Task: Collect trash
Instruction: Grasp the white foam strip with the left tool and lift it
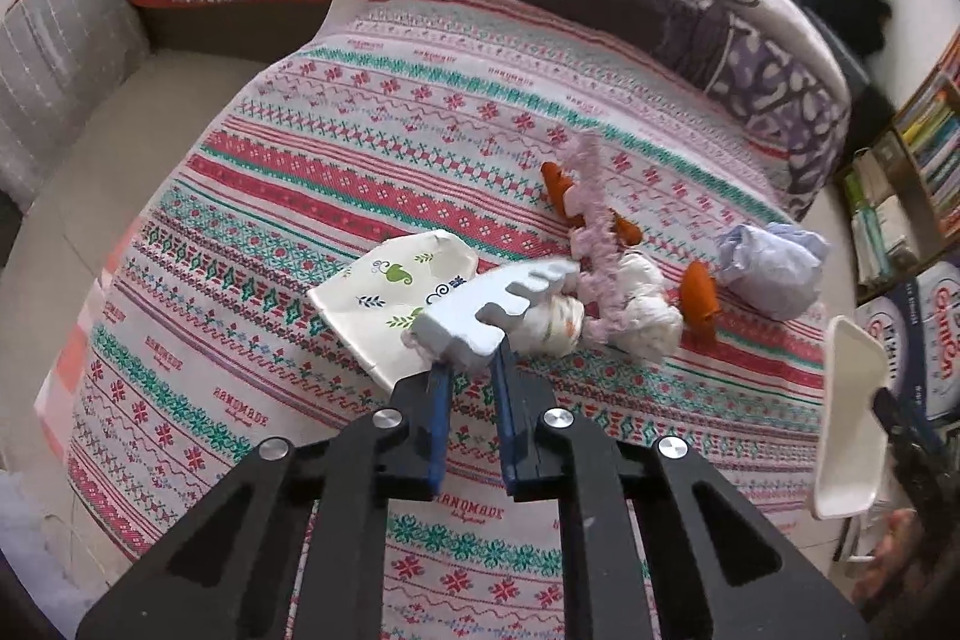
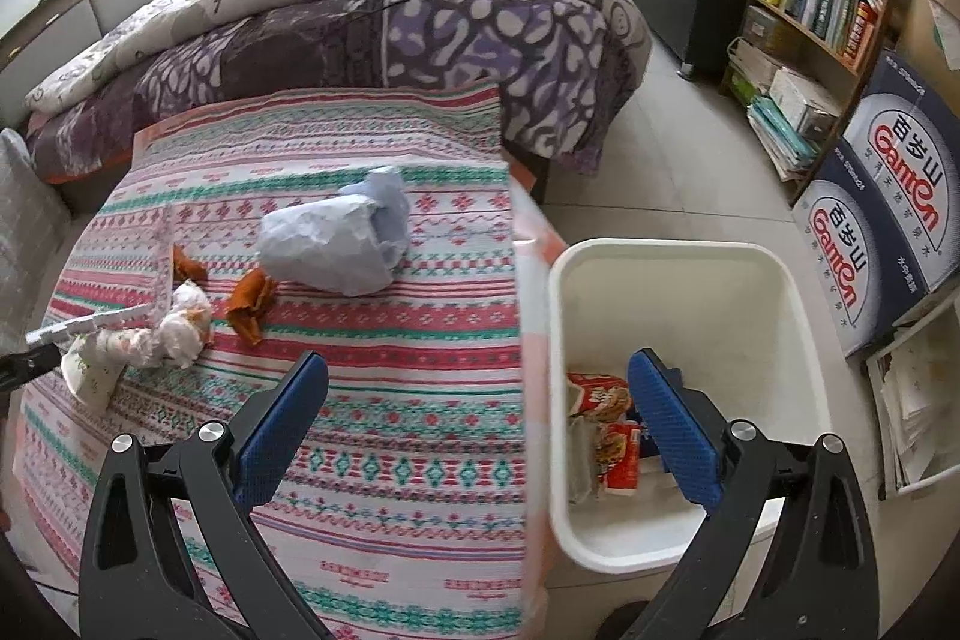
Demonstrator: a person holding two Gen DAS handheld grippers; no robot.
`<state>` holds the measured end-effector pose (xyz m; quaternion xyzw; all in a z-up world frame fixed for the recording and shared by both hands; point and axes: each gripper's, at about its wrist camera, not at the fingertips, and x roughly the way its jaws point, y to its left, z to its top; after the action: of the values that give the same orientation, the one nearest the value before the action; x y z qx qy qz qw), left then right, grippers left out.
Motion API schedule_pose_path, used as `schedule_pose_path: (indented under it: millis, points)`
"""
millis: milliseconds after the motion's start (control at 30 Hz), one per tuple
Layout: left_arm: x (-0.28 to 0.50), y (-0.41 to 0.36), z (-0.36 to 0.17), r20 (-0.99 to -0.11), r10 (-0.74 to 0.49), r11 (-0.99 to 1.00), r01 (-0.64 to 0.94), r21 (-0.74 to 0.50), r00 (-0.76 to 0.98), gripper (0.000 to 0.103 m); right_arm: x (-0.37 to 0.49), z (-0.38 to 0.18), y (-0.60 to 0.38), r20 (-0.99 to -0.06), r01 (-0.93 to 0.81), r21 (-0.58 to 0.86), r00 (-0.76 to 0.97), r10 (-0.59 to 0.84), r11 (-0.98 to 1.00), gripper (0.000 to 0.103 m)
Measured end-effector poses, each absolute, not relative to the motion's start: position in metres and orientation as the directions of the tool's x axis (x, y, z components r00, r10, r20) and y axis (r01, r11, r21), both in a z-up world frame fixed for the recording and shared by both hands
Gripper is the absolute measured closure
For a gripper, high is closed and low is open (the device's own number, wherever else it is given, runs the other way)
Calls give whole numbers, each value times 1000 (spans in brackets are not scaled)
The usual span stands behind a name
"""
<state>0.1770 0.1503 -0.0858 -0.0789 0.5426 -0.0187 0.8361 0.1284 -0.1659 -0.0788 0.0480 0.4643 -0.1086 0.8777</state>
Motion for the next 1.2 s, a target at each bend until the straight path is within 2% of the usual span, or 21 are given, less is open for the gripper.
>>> schedule_pose_path:
  millis: [167, 233, 267, 300, 367, 500, 700, 833, 867, 933, 967, 1000, 1200]
  points:
    - [174, 160, -78, -904, -166, 976, -64, -207, 393, 90, 131, -84, -145, -832, 193, -30, 539, -132, 981, 7]
    - [172, 158, -78, -925, -220, 970, -31, -241, 310, 83, 130, -84, -139, -829, 173, -45, 543, -133, 984, 7]
    - [169, 155, -79, -934, -238, 968, -11, -249, 265, 55, 130, -85, -137, -828, 166, -55, 544, -138, 985, 7]
    - [166, 152, -80, -944, -241, 969, 7, -246, 226, 37, 131, -85, -137, -827, 163, -60, 544, -140, 985, 7]
    - [158, 151, -72, -950, -206, 978, 22, -207, 234, 36, 132, -86, -136, -831, 159, -58, 539, -136, 986, 7]
    - [158, 165, -67, -942, -205, 976, -11, -216, 266, 35, 134, -88, -136, -840, 158, -42, 530, -120, 987, 7]
    - [172, 146, -122, -983, -126, 992, 6, -126, 134, 35, 134, -93, -129, -844, 135, -61, 523, -124, 989, 7]
    - [185, 140, -154, -989, -83, 996, -14, -85, 119, 35, 134, -92, -132, -847, 142, -50, 519, -117, 989, 7]
    - [187, 140, -158, -989, -89, 996, -22, -92, 116, 38, 134, -92, -133, -846, 142, -47, 520, -115, 989, 7]
    - [187, 140, -161, -987, -113, 993, -17, -116, 116, 58, 135, -91, -133, -846, 138, -47, 522, -113, 989, 7]
    - [185, 139, -159, -985, -127, 992, -6, -129, 119, 76, 135, -90, -132, -845, 135, -45, 523, -110, 990, 7]
    - [183, 140, -156, -983, -132, 991, 2, -133, 125, 80, 136, -90, -132, -844, 134, -42, 525, -106, 990, 7]
    - [167, 155, -119, -958, -156, 986, -14, -164, 241, 80, 139, -95, -121, -853, 103, 21, 521, -36, 994, 7]
